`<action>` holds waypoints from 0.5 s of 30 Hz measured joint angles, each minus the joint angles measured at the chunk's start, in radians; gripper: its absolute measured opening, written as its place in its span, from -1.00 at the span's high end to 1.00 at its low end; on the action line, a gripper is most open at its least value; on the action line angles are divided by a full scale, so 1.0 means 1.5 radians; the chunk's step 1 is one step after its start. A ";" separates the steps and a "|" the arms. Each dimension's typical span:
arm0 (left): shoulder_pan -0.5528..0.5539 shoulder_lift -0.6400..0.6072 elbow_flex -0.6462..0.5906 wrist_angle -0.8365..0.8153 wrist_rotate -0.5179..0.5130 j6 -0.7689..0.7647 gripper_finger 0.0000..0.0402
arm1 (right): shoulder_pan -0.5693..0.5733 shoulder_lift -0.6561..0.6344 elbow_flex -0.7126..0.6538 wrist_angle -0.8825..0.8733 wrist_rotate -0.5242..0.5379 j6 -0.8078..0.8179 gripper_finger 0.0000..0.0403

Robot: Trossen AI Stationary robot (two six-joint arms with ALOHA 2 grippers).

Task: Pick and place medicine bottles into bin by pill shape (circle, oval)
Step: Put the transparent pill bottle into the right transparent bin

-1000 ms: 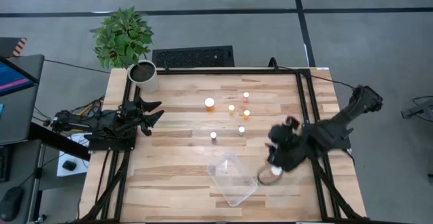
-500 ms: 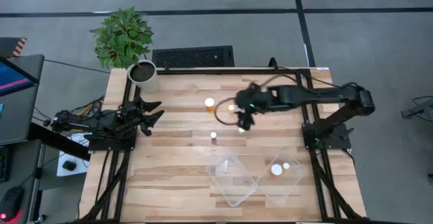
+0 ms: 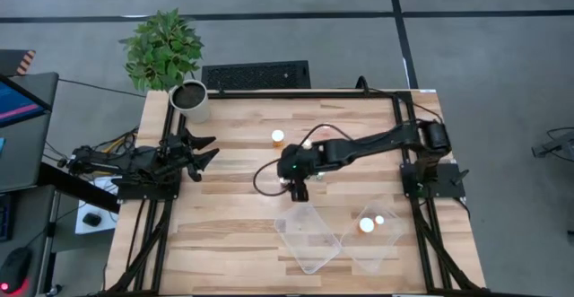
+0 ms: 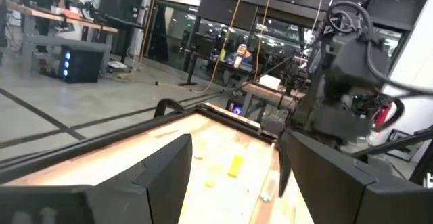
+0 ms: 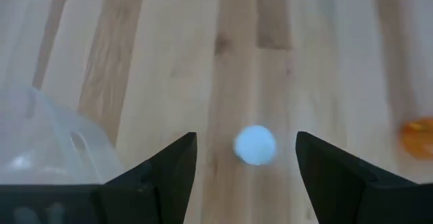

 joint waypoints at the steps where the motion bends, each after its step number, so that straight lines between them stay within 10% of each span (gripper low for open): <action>1: 0.000 0.000 0.000 0.000 0.000 -0.001 -0.17 | 0.002 0.010 0.007 0.000 0.000 -0.004 -0.29; 15: 0.000 0.000 0.000 0.000 0.001 -0.016 -0.17 | -0.018 0.045 0.034 -0.005 0.002 -0.017 -0.29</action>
